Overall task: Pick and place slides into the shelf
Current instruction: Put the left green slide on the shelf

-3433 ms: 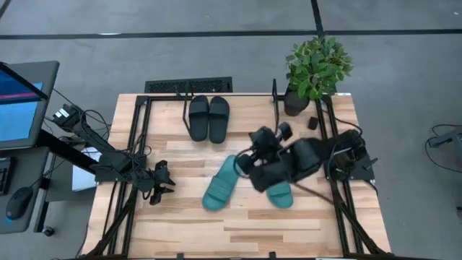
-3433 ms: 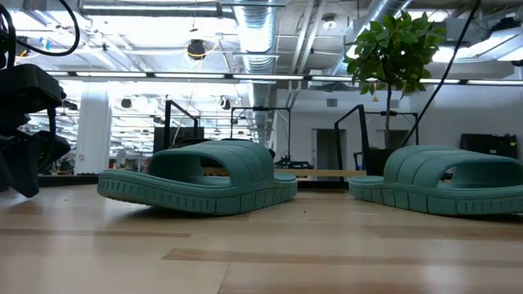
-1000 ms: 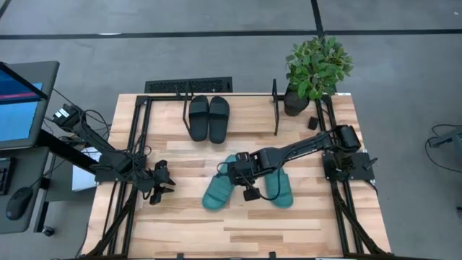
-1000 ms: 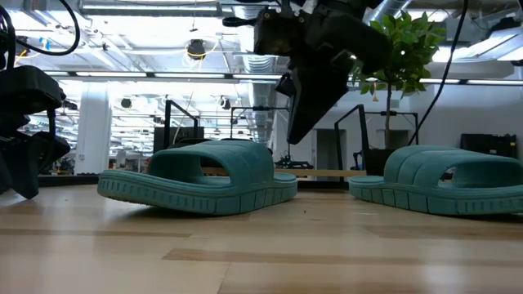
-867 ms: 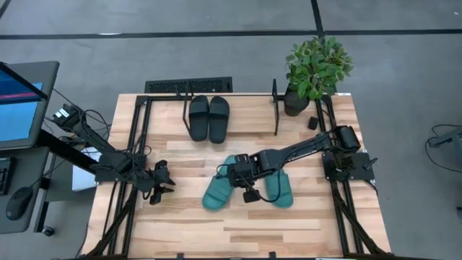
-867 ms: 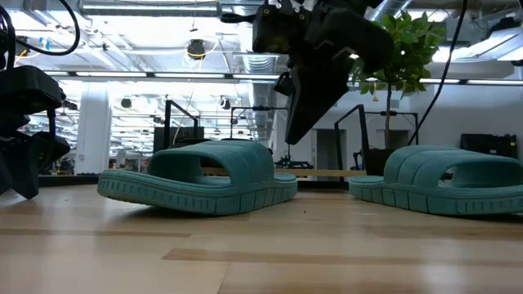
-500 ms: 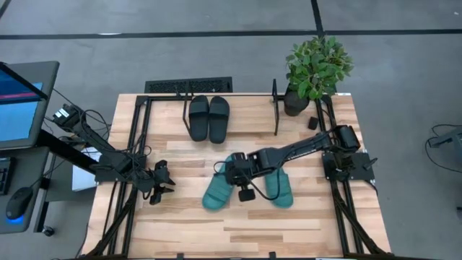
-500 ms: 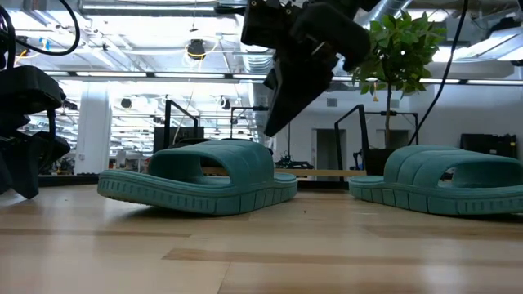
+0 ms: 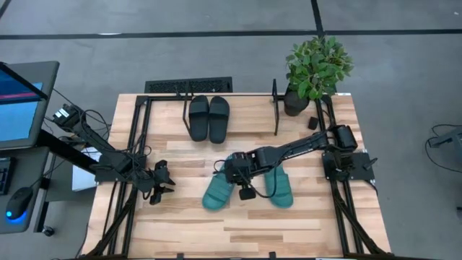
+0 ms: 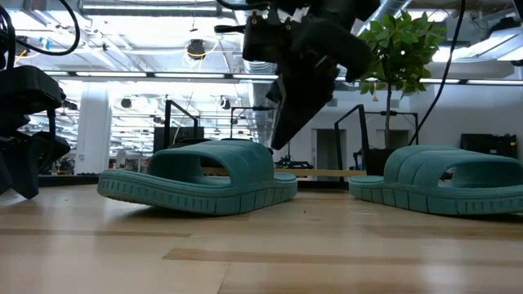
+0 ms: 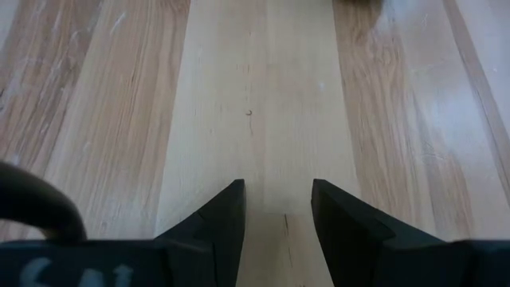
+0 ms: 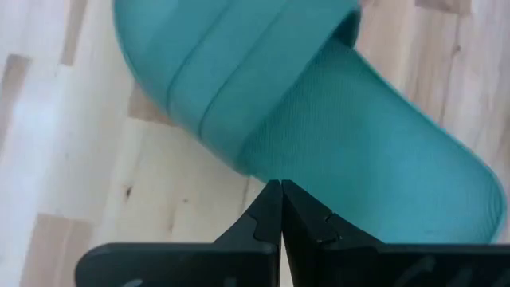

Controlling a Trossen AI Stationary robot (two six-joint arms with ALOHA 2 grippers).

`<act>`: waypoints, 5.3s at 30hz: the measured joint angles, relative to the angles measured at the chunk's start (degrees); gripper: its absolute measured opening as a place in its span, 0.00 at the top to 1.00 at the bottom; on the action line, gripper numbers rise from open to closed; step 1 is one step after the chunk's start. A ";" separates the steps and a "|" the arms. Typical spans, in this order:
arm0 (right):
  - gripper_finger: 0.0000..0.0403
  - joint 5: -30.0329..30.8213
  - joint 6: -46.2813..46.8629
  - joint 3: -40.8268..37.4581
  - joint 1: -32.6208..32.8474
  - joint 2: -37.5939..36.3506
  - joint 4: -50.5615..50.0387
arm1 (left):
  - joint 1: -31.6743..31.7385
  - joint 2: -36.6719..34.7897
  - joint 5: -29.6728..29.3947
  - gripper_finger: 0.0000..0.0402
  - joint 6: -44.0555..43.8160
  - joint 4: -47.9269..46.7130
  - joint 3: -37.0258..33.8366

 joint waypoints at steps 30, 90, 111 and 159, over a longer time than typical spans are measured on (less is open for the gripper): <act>1.00 2.15 -1.53 2.87 0.09 5.15 -3.61 | 0.02 -0.02 0.00 0.66 0.00 0.02 0.00; 1.00 -2.94 -6.93 9.46 6.32 5.63 3.49 | 0.01 -0.02 -0.03 0.66 0.00 0.02 -0.02; 1.00 -1.13 -9.91 9.52 0.89 5.85 -10.94 | 0.02 -0.02 -0.02 0.66 0.00 0.04 -0.02; 1.00 -0.61 -15.41 31.29 -3.37 20.78 -3.73 | 0.02 -0.11 0.00 0.66 0.00 0.02 -0.02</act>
